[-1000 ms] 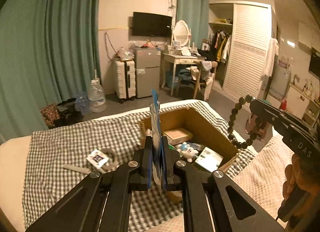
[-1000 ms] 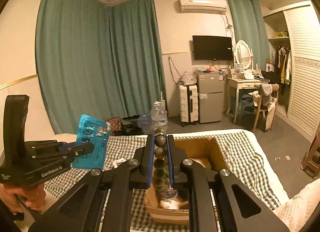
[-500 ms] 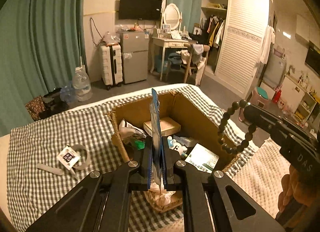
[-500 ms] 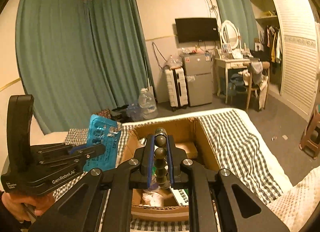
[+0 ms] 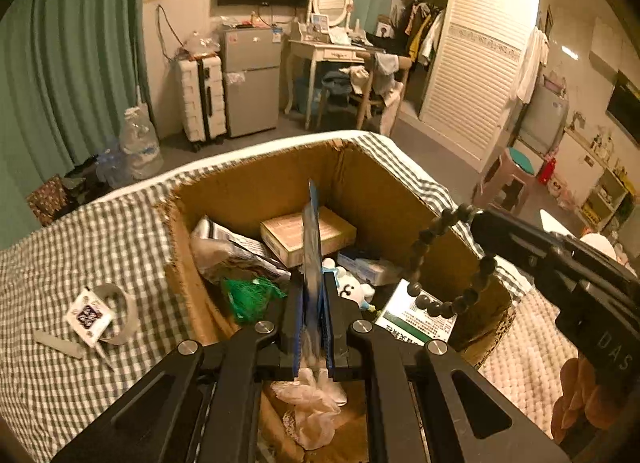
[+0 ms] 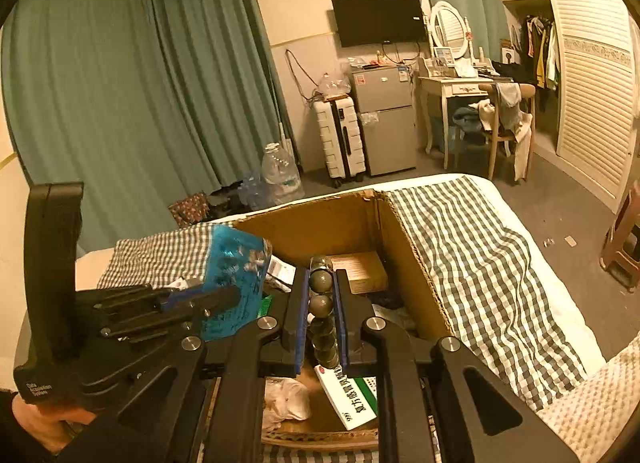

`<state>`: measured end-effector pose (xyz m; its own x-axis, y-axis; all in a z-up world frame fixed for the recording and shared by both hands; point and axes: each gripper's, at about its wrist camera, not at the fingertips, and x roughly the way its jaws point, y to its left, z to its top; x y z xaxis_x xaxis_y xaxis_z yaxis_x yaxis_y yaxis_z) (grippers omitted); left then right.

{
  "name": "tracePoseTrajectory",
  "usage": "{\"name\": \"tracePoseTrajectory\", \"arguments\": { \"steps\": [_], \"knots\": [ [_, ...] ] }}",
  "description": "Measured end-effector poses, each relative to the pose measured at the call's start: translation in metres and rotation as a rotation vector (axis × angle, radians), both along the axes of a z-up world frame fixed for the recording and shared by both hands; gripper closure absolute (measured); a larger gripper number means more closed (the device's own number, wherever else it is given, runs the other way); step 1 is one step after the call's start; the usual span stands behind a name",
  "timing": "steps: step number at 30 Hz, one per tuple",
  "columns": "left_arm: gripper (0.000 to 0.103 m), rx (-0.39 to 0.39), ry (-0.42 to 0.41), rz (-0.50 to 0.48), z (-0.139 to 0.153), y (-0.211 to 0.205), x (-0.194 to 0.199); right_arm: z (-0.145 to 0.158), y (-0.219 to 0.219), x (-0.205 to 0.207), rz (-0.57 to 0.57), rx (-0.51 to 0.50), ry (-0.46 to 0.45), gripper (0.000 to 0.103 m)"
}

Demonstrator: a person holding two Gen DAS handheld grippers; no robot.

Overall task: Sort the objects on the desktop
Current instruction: 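Lower the blister pack and bracelet into the box and open both tools, then move both open tools back over the remaining items on the bed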

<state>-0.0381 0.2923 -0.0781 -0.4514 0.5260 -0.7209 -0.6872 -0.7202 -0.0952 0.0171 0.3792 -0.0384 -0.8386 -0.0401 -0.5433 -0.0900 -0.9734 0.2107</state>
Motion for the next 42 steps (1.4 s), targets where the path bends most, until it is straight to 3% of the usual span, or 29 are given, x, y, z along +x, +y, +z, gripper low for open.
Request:
{"name": "tracePoseTrajectory", "arguments": {
  "steps": [2,3,5,7,13,16,19,22,24,29,33,42],
  "knots": [
    [0.093,0.007,-0.004,-0.006,-0.002,0.0,0.0,0.0,0.001,-0.001,-0.009,-0.004,0.004,0.092],
    [0.088,0.004,0.004,-0.005,-0.002,0.0,0.001,0.0,0.001,0.0,-0.013,-0.008,0.009,0.092],
    [0.074,0.005,0.011,-0.005,0.0,-0.002,0.002,0.002,0.002,0.003,-0.024,-0.012,0.023,0.092],
    [0.046,0.03,0.017,0.01,0.007,-0.007,0.003,0.007,0.002,0.004,-0.04,-0.005,0.04,0.092],
    [0.031,0.082,0.056,0.047,0.042,-0.029,0.013,0.026,0.004,0.017,-0.052,-0.023,0.107,0.09],
    [0.016,0.113,0.121,0.058,0.065,-0.051,0.024,0.036,0.0,0.022,-0.05,-0.022,0.134,0.081],
    [0.005,0.134,0.187,0.099,0.087,-0.076,0.034,0.049,-0.01,0.03,-0.037,-0.018,0.176,0.065],
    [0.0,0.147,0.239,0.149,0.108,-0.102,0.041,0.063,-0.022,0.039,-0.026,-0.013,0.214,0.056],
    [0.0,0.14,0.266,0.19,0.118,-0.12,0.045,0.071,-0.031,0.047,-0.041,-0.022,0.239,0.04],
    [0.0,0.114,0.278,0.271,0.133,-0.157,0.048,0.086,-0.055,0.061,-0.046,-0.041,0.302,0.018],
    [0.0,0.123,0.346,0.323,0.148,-0.193,0.057,0.096,-0.076,0.072,-0.016,-0.022,0.351,0.0],
    [0.0,0.129,0.375,0.457,0.155,-0.273,0.05,0.105,-0.127,0.083,-0.016,0.065,0.437,0.0]
  ]
}}
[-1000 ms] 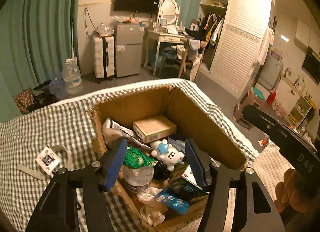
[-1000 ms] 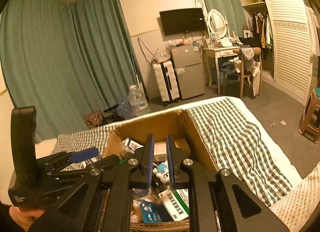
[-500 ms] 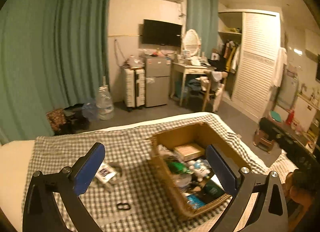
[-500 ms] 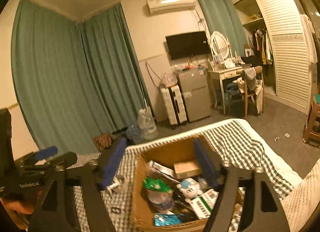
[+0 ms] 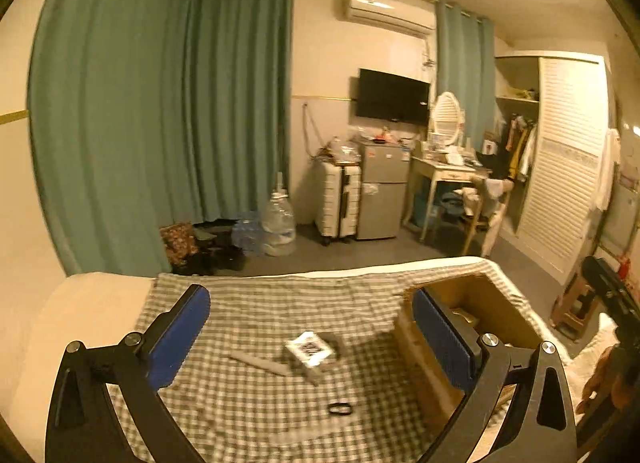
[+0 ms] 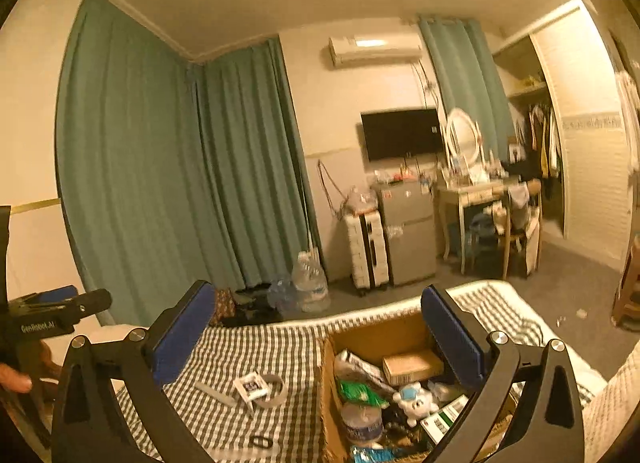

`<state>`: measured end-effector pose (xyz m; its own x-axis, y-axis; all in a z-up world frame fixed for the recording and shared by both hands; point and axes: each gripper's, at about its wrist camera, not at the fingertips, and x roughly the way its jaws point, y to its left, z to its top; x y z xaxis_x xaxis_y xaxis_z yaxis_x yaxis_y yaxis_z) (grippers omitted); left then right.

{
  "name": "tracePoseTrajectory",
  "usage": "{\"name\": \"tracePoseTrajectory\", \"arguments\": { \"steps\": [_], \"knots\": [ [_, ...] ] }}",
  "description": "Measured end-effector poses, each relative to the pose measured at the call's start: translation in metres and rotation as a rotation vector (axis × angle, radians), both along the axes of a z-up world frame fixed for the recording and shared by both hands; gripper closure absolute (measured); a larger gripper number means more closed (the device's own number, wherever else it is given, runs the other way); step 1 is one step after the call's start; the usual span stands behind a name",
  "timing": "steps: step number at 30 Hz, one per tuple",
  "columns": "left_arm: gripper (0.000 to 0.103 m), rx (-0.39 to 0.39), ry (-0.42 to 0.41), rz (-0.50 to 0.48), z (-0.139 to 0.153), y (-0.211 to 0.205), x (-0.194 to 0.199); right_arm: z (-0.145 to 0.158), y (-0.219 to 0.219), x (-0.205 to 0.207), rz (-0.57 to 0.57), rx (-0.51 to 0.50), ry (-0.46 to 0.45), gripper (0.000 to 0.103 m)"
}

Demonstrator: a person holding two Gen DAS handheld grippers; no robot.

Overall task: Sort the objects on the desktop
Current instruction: 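Move both open tools back over the remaining items on the bed, then grasp the white foam tube with left tool while right tool grasps the white tape roll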

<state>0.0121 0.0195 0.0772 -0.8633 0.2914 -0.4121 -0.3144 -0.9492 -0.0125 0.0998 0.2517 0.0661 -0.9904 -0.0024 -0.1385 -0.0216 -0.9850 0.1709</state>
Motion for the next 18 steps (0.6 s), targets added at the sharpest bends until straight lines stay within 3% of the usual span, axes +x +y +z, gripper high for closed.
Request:
{"name": "tracePoseTrajectory", "arguments": {
  "steps": [6,10,18],
  "knots": [
    [0.0,-0.05,-0.014,0.084,-0.019,-0.046,-0.028,-0.002,-0.043,-0.009,0.044,0.113,-0.033,0.0],
    [0.0,-0.024,-0.06,0.1,-0.046,-0.065,-0.046,-0.018,-0.076,-0.022,0.058,0.204,-0.063,0.0],
    [0.0,-0.023,-0.205,0.144,-0.108,-0.079,-0.099,-0.054,-0.113,-0.066,0.175,0.191,-0.172,0.0]
  ]
}}
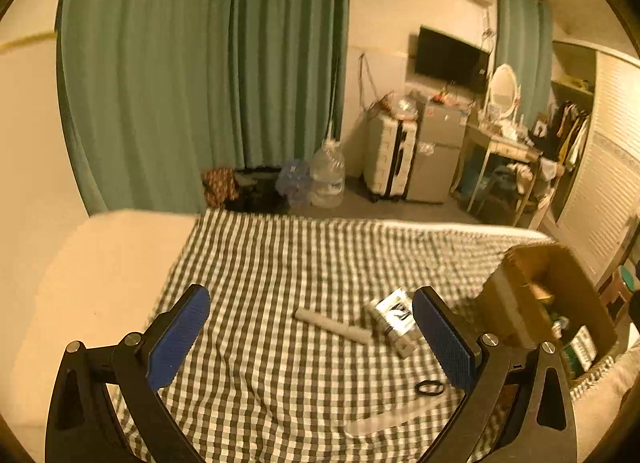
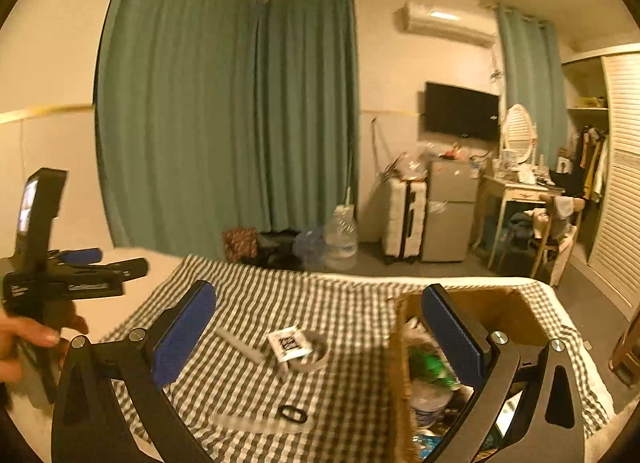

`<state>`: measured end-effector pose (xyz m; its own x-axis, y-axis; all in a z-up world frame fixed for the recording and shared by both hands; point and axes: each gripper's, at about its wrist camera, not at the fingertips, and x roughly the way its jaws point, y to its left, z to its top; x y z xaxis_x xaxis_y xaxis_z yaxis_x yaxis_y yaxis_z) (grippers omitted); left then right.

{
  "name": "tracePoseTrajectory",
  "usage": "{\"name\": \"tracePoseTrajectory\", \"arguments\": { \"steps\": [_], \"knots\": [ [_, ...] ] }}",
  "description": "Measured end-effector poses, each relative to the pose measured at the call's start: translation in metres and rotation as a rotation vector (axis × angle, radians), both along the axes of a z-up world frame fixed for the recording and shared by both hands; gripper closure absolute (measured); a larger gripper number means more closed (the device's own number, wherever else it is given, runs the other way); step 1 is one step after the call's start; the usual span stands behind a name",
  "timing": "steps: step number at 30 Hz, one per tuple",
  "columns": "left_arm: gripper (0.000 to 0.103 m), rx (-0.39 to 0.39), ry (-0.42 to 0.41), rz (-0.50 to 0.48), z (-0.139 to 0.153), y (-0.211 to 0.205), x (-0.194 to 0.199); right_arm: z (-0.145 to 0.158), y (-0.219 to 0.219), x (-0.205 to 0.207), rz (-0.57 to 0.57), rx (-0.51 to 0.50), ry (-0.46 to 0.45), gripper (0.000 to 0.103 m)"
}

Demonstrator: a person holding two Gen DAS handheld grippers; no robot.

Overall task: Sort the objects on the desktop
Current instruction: 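Grasp the white foam tube with left tool while right tool grasps the white tape roll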

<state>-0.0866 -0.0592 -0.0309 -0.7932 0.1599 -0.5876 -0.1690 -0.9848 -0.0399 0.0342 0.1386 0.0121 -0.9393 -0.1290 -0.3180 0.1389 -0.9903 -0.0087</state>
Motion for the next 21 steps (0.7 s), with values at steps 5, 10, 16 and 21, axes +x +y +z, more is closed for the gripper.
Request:
{"name": "tracePoseTrajectory", "arguments": {
  "steps": [5,10,16,21],
  "knots": [
    [0.0,0.026,-0.116,-0.023,-0.036,0.006,-0.033,-0.03,-0.011,-0.034,0.042,0.004,-0.079,0.0],
    [0.0,0.012,-0.198,-0.006,-0.074,0.018,-0.069,-0.065,-0.022,-0.075,0.078,0.007,-0.18,0.009],
    [0.0,0.04,-0.352,-0.002,-0.133,0.031,-0.115,-0.114,-0.034,-0.124,0.105,0.051,-0.312,0.048],
    [0.0,0.039,-0.426,0.003,-0.174,0.044,-0.141,-0.156,-0.03,-0.16,0.071,0.067,-0.395,0.051]
  ]
}}
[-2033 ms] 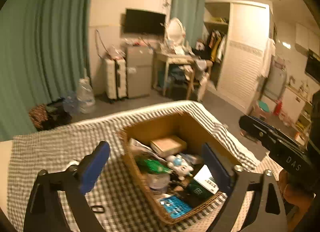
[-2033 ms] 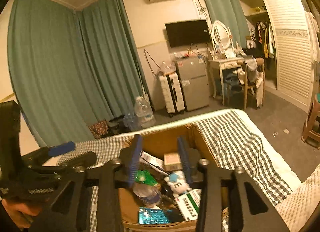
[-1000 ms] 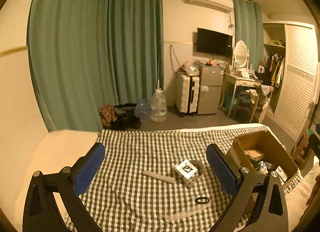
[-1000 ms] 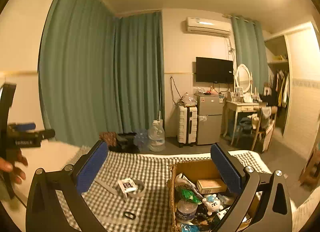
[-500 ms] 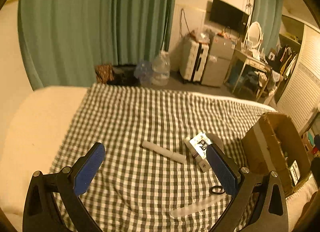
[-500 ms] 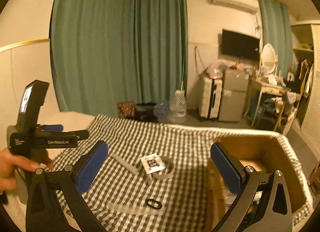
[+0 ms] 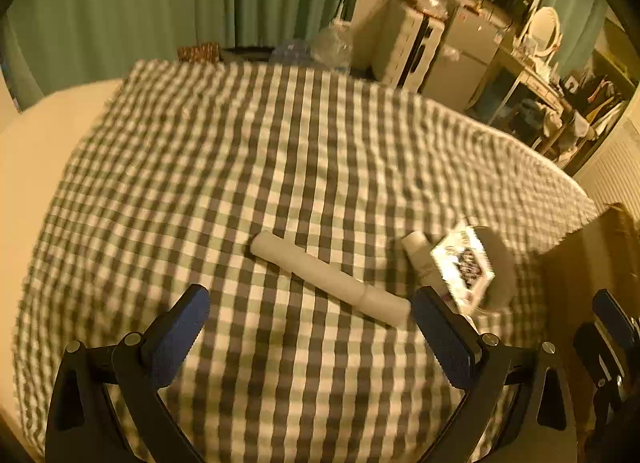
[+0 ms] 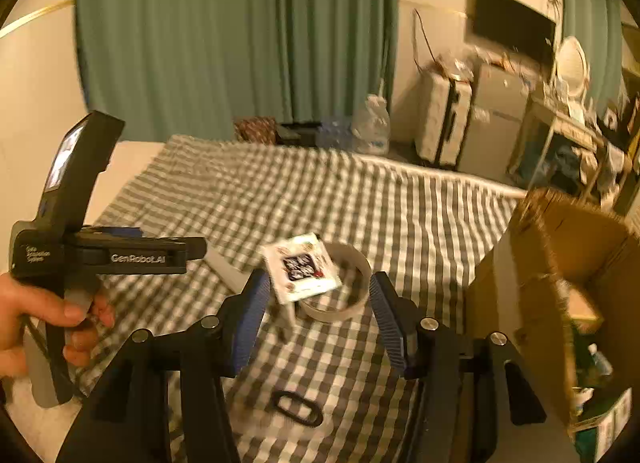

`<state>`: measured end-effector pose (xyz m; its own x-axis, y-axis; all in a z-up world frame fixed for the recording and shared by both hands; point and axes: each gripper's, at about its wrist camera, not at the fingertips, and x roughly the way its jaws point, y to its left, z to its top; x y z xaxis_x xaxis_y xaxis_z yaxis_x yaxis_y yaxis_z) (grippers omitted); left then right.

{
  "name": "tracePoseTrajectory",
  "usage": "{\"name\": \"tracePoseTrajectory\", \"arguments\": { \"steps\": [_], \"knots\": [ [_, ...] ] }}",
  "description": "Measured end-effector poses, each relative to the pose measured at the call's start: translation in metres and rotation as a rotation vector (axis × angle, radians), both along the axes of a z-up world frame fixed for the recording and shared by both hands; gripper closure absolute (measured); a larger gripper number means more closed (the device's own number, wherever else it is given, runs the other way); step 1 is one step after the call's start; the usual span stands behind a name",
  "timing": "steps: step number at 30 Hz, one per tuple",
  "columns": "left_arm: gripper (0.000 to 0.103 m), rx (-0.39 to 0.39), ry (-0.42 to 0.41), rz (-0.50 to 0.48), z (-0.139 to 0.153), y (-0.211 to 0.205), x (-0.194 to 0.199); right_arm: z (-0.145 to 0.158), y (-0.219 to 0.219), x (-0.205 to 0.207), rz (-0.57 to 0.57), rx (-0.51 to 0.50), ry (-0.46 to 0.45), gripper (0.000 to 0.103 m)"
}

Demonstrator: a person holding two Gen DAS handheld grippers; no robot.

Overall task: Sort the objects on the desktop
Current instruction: 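Grasp the white foam tube with left tool while right tool grasps the white tape roll, then carry the foam tube with left tool while right tool carries the tape roll to box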

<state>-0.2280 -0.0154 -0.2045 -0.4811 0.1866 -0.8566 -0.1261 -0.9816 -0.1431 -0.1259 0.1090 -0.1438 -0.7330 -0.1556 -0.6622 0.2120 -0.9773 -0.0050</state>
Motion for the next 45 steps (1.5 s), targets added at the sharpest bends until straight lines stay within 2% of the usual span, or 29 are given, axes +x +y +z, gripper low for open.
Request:
{"name": "tracePoseTrajectory", "arguments": {
  "steps": [7,9,12,14,15,16,17,19,21,22,24,26,30,35,45],
  "knots": [
    [0.0,0.049,-0.081,-0.007,-0.041,0.014,-0.023,-0.035,0.018,-0.044,-0.096,0.011,-0.064,0.051],
    [0.0,0.016,-0.093,-0.026,-0.049,0.018,-0.022,-0.048,0.02,-0.058,-0.105,0.002,-0.106,0.051],
    [0.0,-0.026,-0.067,-0.067,-0.05,0.026,-0.014,-0.07,0.024,-0.071,-0.117,-0.021,-0.17,0.051],
    [0.003,-0.023,-0.051,-0.09,-0.049,0.029,-0.008,-0.092,0.029,-0.077,-0.15,-0.024,-0.257,0.049],
    [0.008,-0.023,-0.041,-0.1,-0.047,0.03,-0.005,-0.099,0.032,-0.077,-0.152,-0.038,-0.274,0.048],
    [0.01,-0.024,-0.034,-0.107,-0.046,0.03,-0.003,-0.1,0.032,-0.074,-0.145,-0.035,-0.253,0.047],
    [0.019,-0.018,-0.025,-0.12,-0.044,0.031,-0.001,-0.098,0.031,-0.071,-0.132,-0.023,-0.235,0.043],
    [0.046,0.004,-0.016,-0.149,-0.04,0.034,0.003,-0.097,0.026,-0.068,-0.1,0.014,-0.232,0.042],
    [0.062,0.006,-0.007,-0.188,-0.036,0.039,0.008,-0.097,0.026,-0.064,-0.069,0.045,-0.226,0.042],
    [0.071,-0.002,0.003,-0.207,-0.034,0.041,0.012,-0.098,0.027,-0.063,-0.066,0.052,-0.231,0.046],
    [0.081,-0.016,0.029,-0.221,-0.028,0.045,0.019,-0.095,0.028,-0.059,-0.069,0.042,-0.231,0.093],
    [0.09,-0.03,0.042,-0.219,-0.023,0.045,0.021,-0.085,0.032,-0.06,-0.067,0.011,-0.224,0.098],
    [0.094,0.034,0.023,-0.176,-0.011,0.023,0.021,-0.07,0.031,-0.055,-0.077,0.003,-0.18,0.099],
    [0.095,0.003,0.074,-0.178,0.007,0.015,0.031,-0.049,0.03,-0.045,-0.084,-0.026,-0.135,0.099],
    [0.095,0.042,0.17,-0.148,0.057,-0.003,0.052,0.003,0.022,-0.017,-0.081,-0.056,-0.038,0.099]
  ]
}}
